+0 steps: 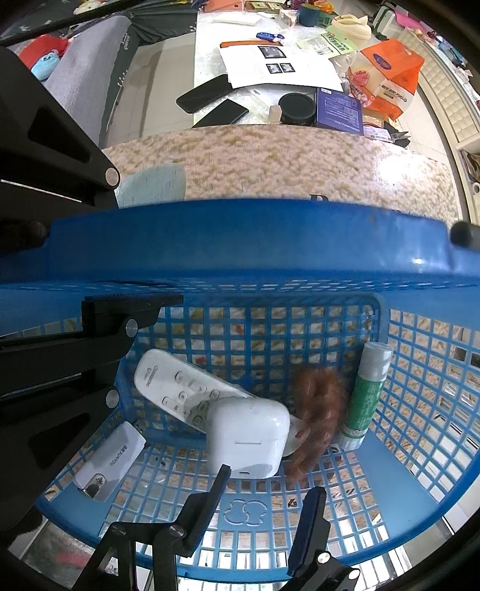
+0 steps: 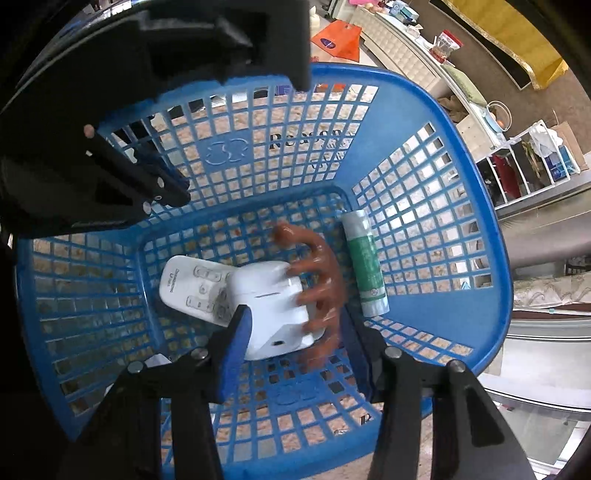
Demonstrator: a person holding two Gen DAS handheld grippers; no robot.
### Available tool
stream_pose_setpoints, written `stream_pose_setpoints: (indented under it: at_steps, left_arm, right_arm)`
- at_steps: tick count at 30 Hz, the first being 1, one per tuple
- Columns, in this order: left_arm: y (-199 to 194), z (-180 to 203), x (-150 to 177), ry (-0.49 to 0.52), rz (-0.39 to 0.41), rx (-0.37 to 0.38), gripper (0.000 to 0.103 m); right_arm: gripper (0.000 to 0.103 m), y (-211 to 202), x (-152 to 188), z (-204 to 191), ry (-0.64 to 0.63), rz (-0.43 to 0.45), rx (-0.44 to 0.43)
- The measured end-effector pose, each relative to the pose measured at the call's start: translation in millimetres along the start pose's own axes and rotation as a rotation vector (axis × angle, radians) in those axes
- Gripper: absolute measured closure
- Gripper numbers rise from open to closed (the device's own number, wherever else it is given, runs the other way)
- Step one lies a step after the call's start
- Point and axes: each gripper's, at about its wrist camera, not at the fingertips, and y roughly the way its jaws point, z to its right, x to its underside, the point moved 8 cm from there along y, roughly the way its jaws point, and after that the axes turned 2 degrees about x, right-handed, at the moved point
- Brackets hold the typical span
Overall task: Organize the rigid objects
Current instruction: 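Carry the brown massager into the basket and release it, then move the right gripper to the black-headed key and grasp it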
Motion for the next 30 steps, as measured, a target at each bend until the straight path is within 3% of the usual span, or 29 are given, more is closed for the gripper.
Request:
stream_pose_setpoints:
  at_steps: [4, 7, 10, 13, 19, 30]
  left_arm:
    - [0.4, 0.4, -0.2, 0.001, 0.000, -0.001, 0.099]
    - [0.6, 0.3, -0.2, 0.000, 0.000, -0.001, 0.099]
    - [0.5, 0.8, -0.1, 0.003, 0.000, -0.005, 0.099]
    - [1.3, 2.1, -0.4, 0.020, -0.003, -0.023, 0.099]
    - [1.7, 5.4, -2.3, 0.024, -0.001, -0.032, 0.099]
    - [3.0, 6.9, -2.5, 0.038, -0.006, -0.035, 0.099]
  right_arm:
    - [0.052, -9.3, -1.8, 5.9, 0.047, 0.028, -0.029]
    - [0.029, -22.8, 0.5, 12.4, 0.082, 0.050, -0.037]
    - [0.019, -48.9, 7.6, 18.0, 0.121, 0.102, -0.019]
    - [0.002, -76.9, 22.0, 25.9, 0.189, 0.152, 0.017]
    - [0.000, -112.1, 62.5, 40.4, 0.347, 0.159, 0.068]
    - [0.000, -111.8, 139.8, 80.1, 0.640, 0.070, 0.120]
